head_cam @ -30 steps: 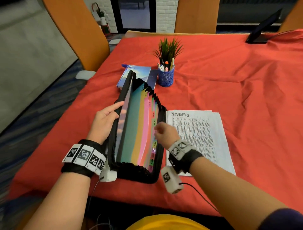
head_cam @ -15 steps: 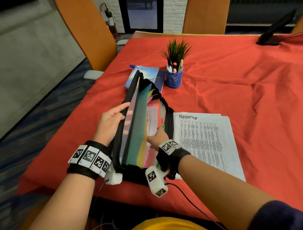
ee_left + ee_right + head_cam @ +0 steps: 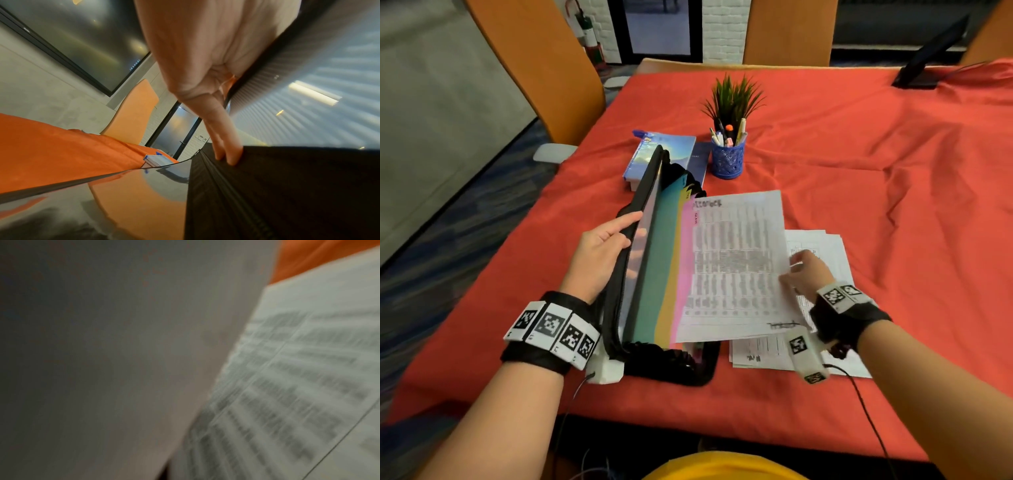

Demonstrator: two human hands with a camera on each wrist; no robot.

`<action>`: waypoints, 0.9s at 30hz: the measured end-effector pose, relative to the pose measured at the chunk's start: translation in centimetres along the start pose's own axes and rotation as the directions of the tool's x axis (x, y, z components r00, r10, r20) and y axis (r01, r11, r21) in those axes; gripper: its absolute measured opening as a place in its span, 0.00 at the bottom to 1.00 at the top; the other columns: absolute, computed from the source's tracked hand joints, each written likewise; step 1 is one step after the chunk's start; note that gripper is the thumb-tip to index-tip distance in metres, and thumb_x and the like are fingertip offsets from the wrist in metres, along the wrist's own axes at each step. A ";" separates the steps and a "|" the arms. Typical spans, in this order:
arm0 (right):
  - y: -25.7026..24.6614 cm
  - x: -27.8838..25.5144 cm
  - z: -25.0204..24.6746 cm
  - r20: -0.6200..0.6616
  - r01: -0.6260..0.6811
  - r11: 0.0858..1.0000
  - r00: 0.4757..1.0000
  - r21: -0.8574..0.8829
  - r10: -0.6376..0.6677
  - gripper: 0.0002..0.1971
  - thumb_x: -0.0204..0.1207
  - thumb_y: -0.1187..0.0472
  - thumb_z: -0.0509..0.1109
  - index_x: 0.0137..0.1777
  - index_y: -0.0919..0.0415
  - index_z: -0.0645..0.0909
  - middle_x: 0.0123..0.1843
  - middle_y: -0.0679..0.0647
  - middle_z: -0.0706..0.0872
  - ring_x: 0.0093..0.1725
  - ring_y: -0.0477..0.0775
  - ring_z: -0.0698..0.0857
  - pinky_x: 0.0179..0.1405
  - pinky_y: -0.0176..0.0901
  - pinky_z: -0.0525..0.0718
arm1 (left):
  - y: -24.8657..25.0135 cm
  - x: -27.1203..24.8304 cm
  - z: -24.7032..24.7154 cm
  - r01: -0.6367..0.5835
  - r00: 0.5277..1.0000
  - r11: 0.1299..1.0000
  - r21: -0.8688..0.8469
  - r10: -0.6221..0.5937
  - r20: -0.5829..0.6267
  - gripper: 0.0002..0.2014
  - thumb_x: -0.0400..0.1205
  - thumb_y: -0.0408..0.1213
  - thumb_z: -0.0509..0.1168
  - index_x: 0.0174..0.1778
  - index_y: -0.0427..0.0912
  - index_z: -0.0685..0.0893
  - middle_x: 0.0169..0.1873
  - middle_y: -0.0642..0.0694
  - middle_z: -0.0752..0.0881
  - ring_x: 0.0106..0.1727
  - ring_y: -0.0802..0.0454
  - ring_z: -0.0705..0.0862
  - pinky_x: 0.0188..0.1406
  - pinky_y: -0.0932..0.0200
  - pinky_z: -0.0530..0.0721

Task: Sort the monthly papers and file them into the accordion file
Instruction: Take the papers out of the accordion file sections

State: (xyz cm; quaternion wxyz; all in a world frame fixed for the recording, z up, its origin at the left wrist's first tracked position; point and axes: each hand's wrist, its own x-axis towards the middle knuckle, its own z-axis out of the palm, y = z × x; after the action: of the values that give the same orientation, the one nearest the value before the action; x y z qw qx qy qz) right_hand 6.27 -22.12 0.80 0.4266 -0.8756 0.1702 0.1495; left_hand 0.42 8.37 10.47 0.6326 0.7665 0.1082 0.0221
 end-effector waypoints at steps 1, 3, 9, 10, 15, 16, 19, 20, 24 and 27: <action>1.1 0.4 -1.1 -0.021 -0.002 1.000 1.000 -0.009 0.002 0.15 0.68 0.69 0.72 0.51 0.59 0.71 0.51 0.60 0.85 0.52 0.62 0.84 0.58 0.58 0.81 | -0.1 0.0 0.2 -0.006 1.000 1.000 0.001 0.006 -0.005 0.25 0.81 0.20 0.50 0.66 0.43 0.81 0.37 0.44 0.85 0.21 0.65 0.81 0.16 0.67 0.81; 3.6 1.0 -3.1 -0.053 -0.014 1.000 0.998 -0.003 0.014 0.16 0.68 0.70 0.73 0.51 0.60 0.72 0.49 0.62 0.85 0.50 0.62 0.84 0.57 0.61 0.81 | -0.4 0.0 0.2 -0.023 1.000 1.000 0.018 0.024 -0.010 0.25 0.80 0.19 0.50 0.65 0.43 0.82 0.29 0.49 0.83 0.17 0.64 0.76 0.15 0.69 0.78; 7.2 0.4 -5.4 -0.136 -0.146 0.959 0.984 -0.245 0.115 0.22 0.70 0.68 0.71 0.64 0.65 0.72 0.52 0.61 0.83 0.53 0.62 0.83 0.54 0.49 0.79 | -0.2 0.1 -0.9 -0.005 1.000 1.000 0.019 0.006 -0.019 0.25 0.79 0.25 0.53 0.59 0.56 0.86 0.50 0.41 0.86 0.43 0.45 0.84 0.31 0.45 0.89; 6.5 -0.1 -5.1 -0.182 -0.124 0.927 0.981 -0.354 0.061 0.24 0.71 0.66 0.71 0.67 0.65 0.70 0.56 0.63 0.83 0.57 0.64 0.81 0.58 0.50 0.77 | -0.1 0.0 -1.0 -0.007 1.000 1.000 0.024 0.008 -0.022 0.25 0.79 0.25 0.53 0.57 0.57 0.86 0.50 0.40 0.86 0.44 0.43 0.84 0.32 0.43 0.88; -1.4 -3.0 0.0 -0.100 0.271 0.920 0.946 -0.284 -0.309 0.21 0.75 0.61 0.70 0.67 0.62 0.73 0.63 0.57 0.80 0.60 0.56 0.80 0.65 0.50 0.77 | 0.1 -0.1 -0.6 0.007 1.000 1.000 0.005 -0.007 -0.017 0.25 0.81 0.21 0.50 0.62 0.50 0.83 0.48 0.45 0.87 0.33 0.59 0.86 0.22 0.61 0.87; -3.0 -3.7 1.8 -0.028 0.337 0.923 0.937 -0.183 -0.348 0.16 0.76 0.62 0.69 0.63 0.62 0.76 0.59 0.55 0.81 0.56 0.55 0.82 0.61 0.49 0.80 | 0.2 -0.2 -0.5 0.003 1.000 1.000 0.006 -0.003 -0.019 0.25 0.81 0.20 0.50 0.63 0.47 0.82 0.47 0.47 0.87 0.28 0.63 0.85 0.20 0.63 0.85; -6.2 -5.4 6.8 0.098 0.366 0.931 0.926 0.006 -0.365 0.07 0.77 0.68 0.64 0.53 0.63 0.80 0.48 0.59 0.87 0.42 0.55 0.86 0.49 0.49 0.86 | 0.1 -0.1 -0.5 0.011 1.000 1.000 -0.011 -0.011 -0.015 0.25 0.81 0.21 0.49 0.65 0.47 0.82 0.51 0.47 0.88 0.35 0.61 0.89 0.25 0.59 0.88; -6.6 -5.8 8.1 0.130 0.320 0.946 0.937 0.053 -0.325 0.07 0.77 0.70 0.63 0.50 0.63 0.80 0.45 0.60 0.87 0.37 0.55 0.86 0.44 0.50 0.88 | 0.1 -0.1 -0.6 0.013 1.000 1.000 -0.013 -0.013 -0.020 0.25 0.81 0.21 0.50 0.64 0.48 0.82 0.53 0.46 0.88 0.39 0.58 0.90 0.27 0.57 0.89; -7.0 -6.7 11.1 0.210 0.174 0.975 0.957 0.139 -0.201 0.05 0.74 0.70 0.65 0.40 0.60 0.76 0.32 0.57 0.84 0.26 0.52 0.83 0.37 0.46 0.87 | 0.1 -0.1 -0.8 0.017 0.999 0.999 -0.033 -0.018 -0.033 0.25 0.81 0.22 0.50 0.62 0.52 0.83 0.55 0.45 0.88 0.47 0.52 0.90 0.27 0.56 0.89; -7.7 -7.3 11.8 0.201 0.186 0.971 0.956 0.148 -0.214 0.16 0.70 0.56 0.74 0.53 0.60 0.75 0.48 0.57 0.84 0.40 0.53 0.85 0.40 0.39 0.84 | 0.1 -0.3 -0.9 0.011 0.999 0.999 -0.047 -0.013 -0.038 0.25 0.81 0.22 0.50 0.61 0.52 0.83 0.57 0.41 0.87 0.49 0.46 0.89 0.28 0.55 0.89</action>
State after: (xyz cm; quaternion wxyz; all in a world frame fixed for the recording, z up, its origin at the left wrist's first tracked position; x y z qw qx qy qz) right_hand 1.58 -7.00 2.11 0.5103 -0.8380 0.0424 0.1885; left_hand 0.02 9.20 10.77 0.6484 0.7502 0.1244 0.0356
